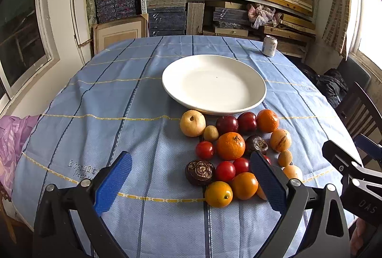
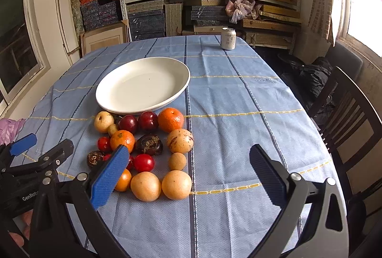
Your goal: Organize fruits
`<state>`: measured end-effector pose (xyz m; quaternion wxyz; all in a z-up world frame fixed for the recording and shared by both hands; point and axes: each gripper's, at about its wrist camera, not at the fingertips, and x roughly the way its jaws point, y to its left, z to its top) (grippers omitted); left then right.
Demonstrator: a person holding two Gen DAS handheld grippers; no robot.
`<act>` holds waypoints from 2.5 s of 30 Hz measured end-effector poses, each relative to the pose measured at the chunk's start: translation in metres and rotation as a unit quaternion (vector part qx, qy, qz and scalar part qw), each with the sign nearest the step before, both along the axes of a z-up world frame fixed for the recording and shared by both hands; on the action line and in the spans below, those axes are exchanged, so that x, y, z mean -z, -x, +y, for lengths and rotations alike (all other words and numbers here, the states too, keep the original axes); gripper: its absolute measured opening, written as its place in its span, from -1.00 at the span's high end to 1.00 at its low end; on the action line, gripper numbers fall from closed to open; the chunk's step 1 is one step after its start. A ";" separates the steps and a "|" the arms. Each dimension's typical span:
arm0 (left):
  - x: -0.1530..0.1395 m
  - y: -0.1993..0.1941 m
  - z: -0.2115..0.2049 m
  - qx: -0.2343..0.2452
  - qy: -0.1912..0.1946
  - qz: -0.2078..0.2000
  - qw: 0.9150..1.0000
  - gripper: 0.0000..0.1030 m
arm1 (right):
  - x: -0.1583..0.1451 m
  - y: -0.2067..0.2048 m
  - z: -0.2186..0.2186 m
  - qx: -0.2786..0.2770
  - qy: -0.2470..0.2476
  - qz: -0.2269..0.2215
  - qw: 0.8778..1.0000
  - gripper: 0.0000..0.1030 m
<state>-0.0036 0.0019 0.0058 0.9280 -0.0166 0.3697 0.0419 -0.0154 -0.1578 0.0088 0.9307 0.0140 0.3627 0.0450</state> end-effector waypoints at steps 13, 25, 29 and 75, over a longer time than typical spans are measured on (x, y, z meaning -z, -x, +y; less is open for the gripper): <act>-0.005 0.002 0.001 -0.012 -0.007 0.002 1.000 -0.93 | -0.004 0.001 0.002 -0.014 0.001 0.000 1.000 -0.92; -0.011 0.002 0.002 -0.033 -0.018 -0.003 0.999 -0.93 | -0.007 0.003 0.002 -0.031 0.002 -0.005 1.000 -0.92; -0.008 0.002 0.003 -0.036 -0.013 -0.009 0.999 -0.93 | -0.003 0.003 0.000 -0.028 0.006 -0.008 1.000 -0.92; 0.002 -0.003 -0.010 -0.007 -0.050 0.002 0.999 -0.93 | 0.012 -0.011 0.002 -0.038 -0.023 0.014 0.999 -0.92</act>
